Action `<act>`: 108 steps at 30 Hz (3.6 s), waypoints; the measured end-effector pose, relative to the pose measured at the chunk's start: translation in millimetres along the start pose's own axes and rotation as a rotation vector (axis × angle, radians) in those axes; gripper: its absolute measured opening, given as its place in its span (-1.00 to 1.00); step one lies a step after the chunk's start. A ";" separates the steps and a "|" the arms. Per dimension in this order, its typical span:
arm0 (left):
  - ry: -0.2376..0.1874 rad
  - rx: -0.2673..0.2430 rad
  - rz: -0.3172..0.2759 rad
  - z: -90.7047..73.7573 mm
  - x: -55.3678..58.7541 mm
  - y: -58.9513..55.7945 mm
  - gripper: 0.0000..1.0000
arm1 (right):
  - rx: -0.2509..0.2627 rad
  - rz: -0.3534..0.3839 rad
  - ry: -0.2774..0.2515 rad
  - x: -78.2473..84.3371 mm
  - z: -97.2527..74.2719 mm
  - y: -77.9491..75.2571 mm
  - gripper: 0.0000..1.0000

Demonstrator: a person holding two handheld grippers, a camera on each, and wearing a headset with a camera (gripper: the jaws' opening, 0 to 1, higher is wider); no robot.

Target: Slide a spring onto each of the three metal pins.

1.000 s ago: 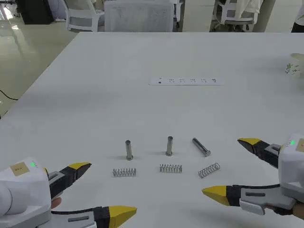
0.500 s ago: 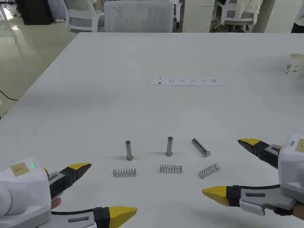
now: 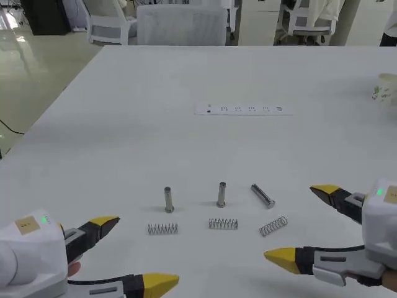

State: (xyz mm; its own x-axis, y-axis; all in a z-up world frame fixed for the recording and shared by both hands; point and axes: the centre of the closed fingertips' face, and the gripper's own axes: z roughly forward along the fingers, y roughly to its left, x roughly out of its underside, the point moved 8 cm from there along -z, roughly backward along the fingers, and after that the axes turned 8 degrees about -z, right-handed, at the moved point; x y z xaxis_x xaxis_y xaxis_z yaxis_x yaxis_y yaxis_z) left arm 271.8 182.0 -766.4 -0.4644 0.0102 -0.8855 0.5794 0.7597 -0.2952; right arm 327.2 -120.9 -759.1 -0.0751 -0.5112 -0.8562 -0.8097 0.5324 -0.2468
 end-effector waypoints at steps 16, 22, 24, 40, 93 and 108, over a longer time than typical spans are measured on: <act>-0.002 0.001 -0.001 -0.2 0.5 1.5 0.79 | 0.005 0.000 0.001 -0.4 0.0 -0.6 0.78; -0.003 0.000 -0.002 0.0 0.0 0.3 0.79 | 0.005 -0.001 0.002 -0.5 0.0 -0.2 0.78; -0.003 -0.001 -0.001 0.0 0.0 0.1 0.79 | 0.006 0.001 -0.001 -0.9 -0.1 -0.3 0.78; -0.003 0.000 -0.002 -0.6 0.0 -1.0 0.79 | 0.013 0.006 0.001 0.4 -0.4 -1.5 0.78; -0.007 -0.003 -0.008 -1.4 -0.3 1.1 0.77 | 0.053 -0.092 0.085 -42.0 42.3 -47.9 0.59; -0.004 -0.004 -0.009 -1.6 0.6 3.1 0.77 | 0.040 -0.083 0.138 -40.2 62.1 -59.7 0.46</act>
State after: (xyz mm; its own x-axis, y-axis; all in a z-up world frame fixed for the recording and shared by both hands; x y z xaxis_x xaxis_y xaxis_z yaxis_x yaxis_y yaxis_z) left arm 272.2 185.3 -767.2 -0.4670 0.0006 -0.8842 0.5728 0.7621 -0.3020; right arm 414.7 -90.2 -738.1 -0.0900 -0.6410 -0.7622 -0.7929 0.5092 -0.3346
